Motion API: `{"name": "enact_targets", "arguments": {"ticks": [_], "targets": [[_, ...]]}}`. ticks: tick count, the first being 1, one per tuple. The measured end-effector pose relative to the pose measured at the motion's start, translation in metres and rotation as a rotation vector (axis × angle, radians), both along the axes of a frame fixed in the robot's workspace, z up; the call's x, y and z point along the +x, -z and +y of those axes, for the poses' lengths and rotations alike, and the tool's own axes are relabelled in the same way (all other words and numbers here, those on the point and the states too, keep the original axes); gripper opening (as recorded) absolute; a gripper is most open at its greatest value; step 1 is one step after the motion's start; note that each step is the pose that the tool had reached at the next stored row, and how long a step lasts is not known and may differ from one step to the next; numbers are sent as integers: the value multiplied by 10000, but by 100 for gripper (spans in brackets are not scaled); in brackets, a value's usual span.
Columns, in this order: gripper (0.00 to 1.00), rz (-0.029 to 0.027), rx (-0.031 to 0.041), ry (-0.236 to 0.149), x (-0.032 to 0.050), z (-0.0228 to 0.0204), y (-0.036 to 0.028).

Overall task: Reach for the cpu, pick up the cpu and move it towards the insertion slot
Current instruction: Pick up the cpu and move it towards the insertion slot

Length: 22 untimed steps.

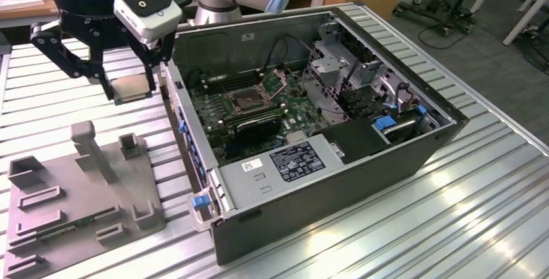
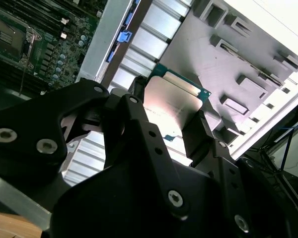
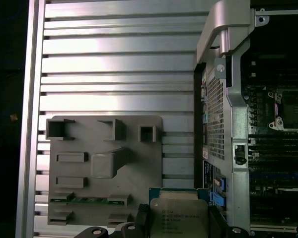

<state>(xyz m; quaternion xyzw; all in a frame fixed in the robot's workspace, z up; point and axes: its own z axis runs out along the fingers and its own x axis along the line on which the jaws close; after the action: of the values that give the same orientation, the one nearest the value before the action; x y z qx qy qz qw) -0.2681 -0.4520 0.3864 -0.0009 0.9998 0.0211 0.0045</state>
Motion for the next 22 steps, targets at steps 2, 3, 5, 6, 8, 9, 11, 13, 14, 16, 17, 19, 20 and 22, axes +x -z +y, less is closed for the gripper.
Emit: {"name": "enact_targets", "arguments": {"ticks": [2,3,5,6,8,9,11,13,14,16,17,19,20,22], "targets": [[55,1,-1,-1,3,0,0],[55,0,-1,-1,3,0,0],[55,0,0,-1,5,0,1],[55,-1,1,-2,7,0,1],[55,1,0,-1,11,0,1],[55,0,0,-2,15,0,2],[55,1,-1,-2,28,0,2],[55,1,0,-2,43,0,2],[55,0,0,-2,51,0,3],[55,0,0,-1,69,0,3],[55,0,0,-1,77,0,3],[55,0,0,-2,92,0,3],[55,0,-1,-1,99,0,3],[55,0,0,-1,113,0,4]]}}
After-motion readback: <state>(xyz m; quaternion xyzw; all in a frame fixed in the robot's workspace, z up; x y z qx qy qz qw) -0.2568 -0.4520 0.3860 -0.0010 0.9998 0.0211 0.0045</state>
